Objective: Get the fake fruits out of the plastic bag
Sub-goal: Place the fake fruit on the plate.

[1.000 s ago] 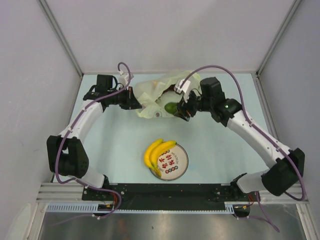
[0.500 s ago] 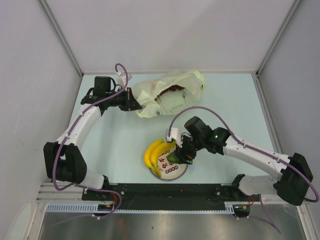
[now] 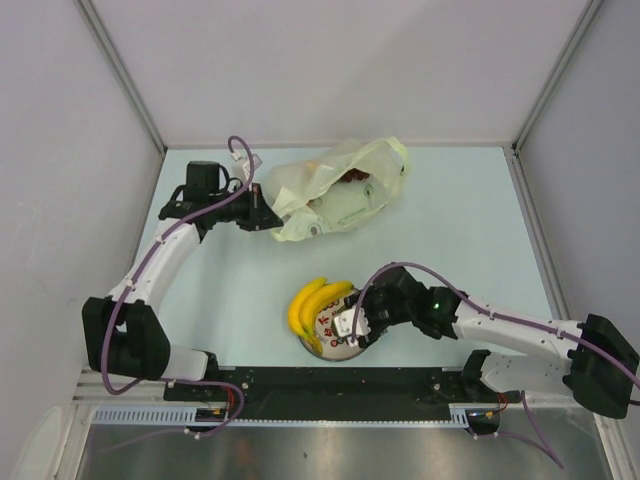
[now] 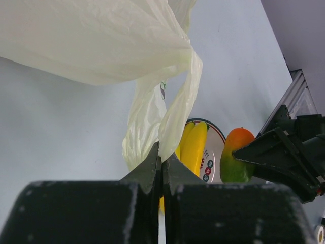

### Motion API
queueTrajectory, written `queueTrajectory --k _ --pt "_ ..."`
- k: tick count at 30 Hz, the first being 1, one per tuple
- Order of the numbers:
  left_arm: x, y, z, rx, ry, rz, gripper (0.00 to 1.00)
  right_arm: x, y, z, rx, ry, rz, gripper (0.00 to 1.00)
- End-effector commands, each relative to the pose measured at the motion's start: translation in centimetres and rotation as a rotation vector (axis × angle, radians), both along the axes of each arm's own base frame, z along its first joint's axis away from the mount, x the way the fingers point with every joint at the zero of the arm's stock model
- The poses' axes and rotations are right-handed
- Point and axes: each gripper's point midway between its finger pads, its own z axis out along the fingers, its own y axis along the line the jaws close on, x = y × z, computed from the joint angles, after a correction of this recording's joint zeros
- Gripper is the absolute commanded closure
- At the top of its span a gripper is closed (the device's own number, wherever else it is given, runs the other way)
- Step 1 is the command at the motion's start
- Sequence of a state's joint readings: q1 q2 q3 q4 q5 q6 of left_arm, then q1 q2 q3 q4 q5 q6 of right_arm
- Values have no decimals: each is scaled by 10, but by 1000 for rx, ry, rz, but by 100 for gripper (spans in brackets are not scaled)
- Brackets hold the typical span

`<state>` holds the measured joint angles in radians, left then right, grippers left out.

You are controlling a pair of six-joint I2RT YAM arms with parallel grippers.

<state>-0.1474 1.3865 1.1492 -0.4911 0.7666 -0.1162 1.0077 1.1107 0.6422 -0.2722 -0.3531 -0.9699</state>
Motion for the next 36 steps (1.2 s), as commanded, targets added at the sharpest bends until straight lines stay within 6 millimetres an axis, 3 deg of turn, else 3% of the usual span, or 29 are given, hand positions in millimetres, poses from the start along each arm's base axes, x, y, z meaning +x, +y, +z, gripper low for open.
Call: queueTrajectory --k 1,4,12,26,36 --pt "-9 -3 13 -25 -38 -14 100 5 28 32 148 -211 174 59" --pt "-9 -2 15 -21 -51 -8 100 2 36 30 171 -253 218 53" --pt "-13 1 9 -2 -49 -3 100 -8 46 8 170 -270 275 53" --pt "-10 8 -7 48 -34 11 99 7 60 -22 137 -248 180 52" --pt "-6 6 -8 51 -26 6 99 8 63 -33 125 -246 175 34"
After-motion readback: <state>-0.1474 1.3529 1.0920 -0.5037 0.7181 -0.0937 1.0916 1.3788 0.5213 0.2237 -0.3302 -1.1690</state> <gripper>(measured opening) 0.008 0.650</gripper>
